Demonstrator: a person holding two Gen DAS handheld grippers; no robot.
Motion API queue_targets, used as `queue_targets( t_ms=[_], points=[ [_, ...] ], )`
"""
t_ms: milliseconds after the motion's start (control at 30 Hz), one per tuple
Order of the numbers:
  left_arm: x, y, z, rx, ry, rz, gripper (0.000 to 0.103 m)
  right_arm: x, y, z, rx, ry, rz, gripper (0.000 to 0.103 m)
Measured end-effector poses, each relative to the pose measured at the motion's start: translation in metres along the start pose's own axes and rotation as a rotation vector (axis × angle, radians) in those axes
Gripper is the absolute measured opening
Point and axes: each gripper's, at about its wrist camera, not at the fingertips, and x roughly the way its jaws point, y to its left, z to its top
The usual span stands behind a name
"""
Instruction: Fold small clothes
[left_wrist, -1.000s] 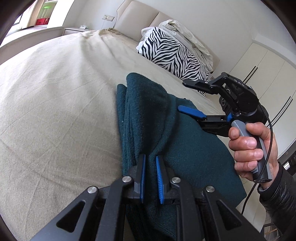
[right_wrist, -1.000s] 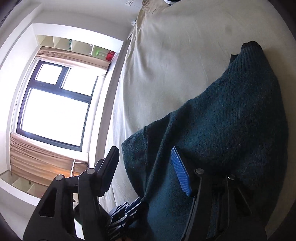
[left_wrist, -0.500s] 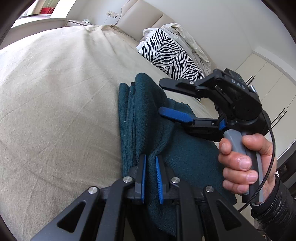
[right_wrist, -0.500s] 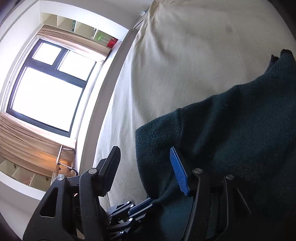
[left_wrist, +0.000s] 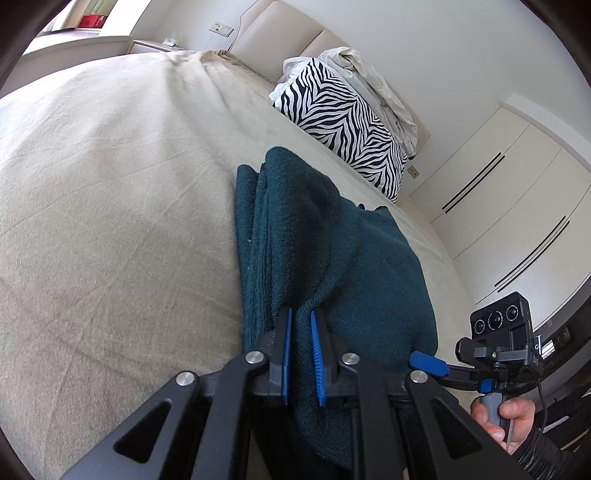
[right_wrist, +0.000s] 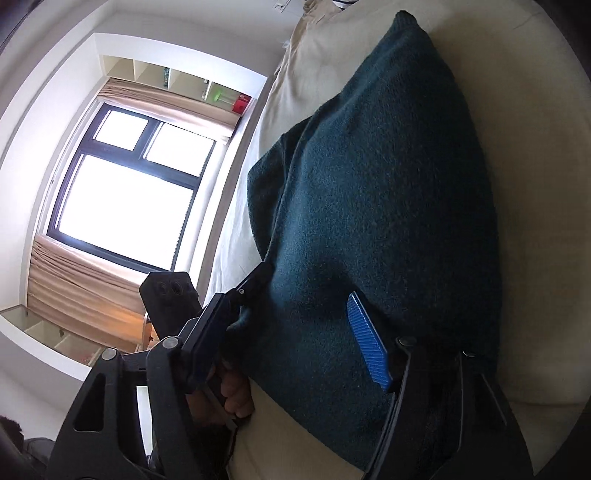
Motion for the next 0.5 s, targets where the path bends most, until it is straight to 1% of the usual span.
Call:
queue_targets(
  t_ms=[33,100,167,200,233,267,300,333,367,400,467,500],
  points=[
    [-0.001,-0.001,0.0,0.003,0.0,0.004,0.015,-0.007,0.001,-0.004,0.014,0.001,-0.02,0.048],
    [-0.002,-0.002,0.0,0.002,-0.003,0.005,0.015,-0.019,0.011,-0.009,0.053,-0.015,-0.031,0.051],
    [-0.004,-0.001,0.0,-0.004,-0.006,0.003,0.015,-0.034,0.025,-0.02,0.028,-0.044,0.018,0.053],
    [-0.005,-0.002,-0.001,-0.005,-0.007,0.007,0.015,-0.039,0.029,-0.025,0.01,-0.05,0.026,0.053],
    [-0.006,-0.003,-0.001,-0.001,-0.008,0.013,0.015,-0.042,0.028,-0.03,0.003,-0.05,0.013,0.056],
    [-0.006,-0.004,-0.002,0.004,-0.01,0.019,0.015,-0.041,0.018,-0.036,0.021,-0.039,-0.025,0.058],
    [-0.006,-0.005,-0.002,0.007,-0.009,0.02,0.015,-0.034,-0.003,-0.041,0.065,-0.019,-0.051,0.059],
    [-0.005,-0.005,-0.002,0.009,-0.007,0.021,0.015,-0.033,-0.025,-0.047,0.099,-0.025,-0.002,0.052],
    [-0.005,-0.005,-0.002,0.008,-0.006,0.022,0.015,-0.037,-0.034,-0.051,0.102,-0.051,0.02,0.045],
    [-0.005,-0.005,-0.001,0.009,-0.006,0.023,0.015,-0.04,-0.037,-0.05,0.124,-0.041,0.005,0.036],
    [-0.005,-0.006,0.0,0.014,-0.007,0.029,0.015,-0.049,-0.029,-0.049,0.165,-0.046,-0.028,0.037],
    [-0.005,-0.006,0.0,0.011,-0.01,0.029,0.015,-0.054,-0.02,-0.05,0.147,-0.059,-0.03,0.043]
  ],
)
